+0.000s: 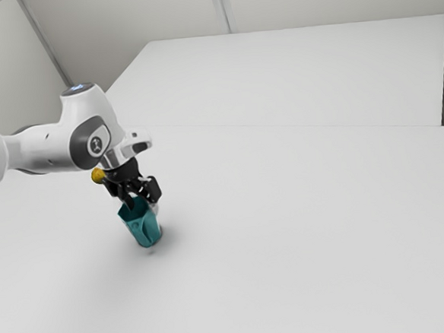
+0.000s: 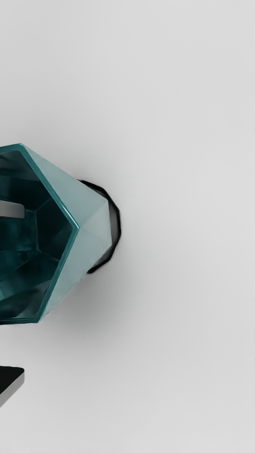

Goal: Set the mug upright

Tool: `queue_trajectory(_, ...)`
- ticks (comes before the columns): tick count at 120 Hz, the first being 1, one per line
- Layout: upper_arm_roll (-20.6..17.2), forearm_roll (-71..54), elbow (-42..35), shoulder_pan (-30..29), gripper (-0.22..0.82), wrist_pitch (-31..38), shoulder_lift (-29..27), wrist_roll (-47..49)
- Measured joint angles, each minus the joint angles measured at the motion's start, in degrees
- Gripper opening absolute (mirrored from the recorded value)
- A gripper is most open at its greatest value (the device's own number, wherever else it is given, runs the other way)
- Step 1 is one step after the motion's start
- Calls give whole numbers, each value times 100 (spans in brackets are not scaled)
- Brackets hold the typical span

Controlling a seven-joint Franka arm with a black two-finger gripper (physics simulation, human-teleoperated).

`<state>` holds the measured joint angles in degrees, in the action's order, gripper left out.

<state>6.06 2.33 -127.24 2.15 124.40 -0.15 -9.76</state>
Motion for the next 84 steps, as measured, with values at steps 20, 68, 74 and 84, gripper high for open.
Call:
queue_trajectory(20,-12,124,169,75,51,-188,-2,21)
queue_trajectory(68,144,89,2718,501,57,-1147,495,-219)
queue_trajectory(74,147,87,2953,458,57,-1284,516,-296)
queue_trajectory(84,151,87,3168,306,58,-1487,520,-409)
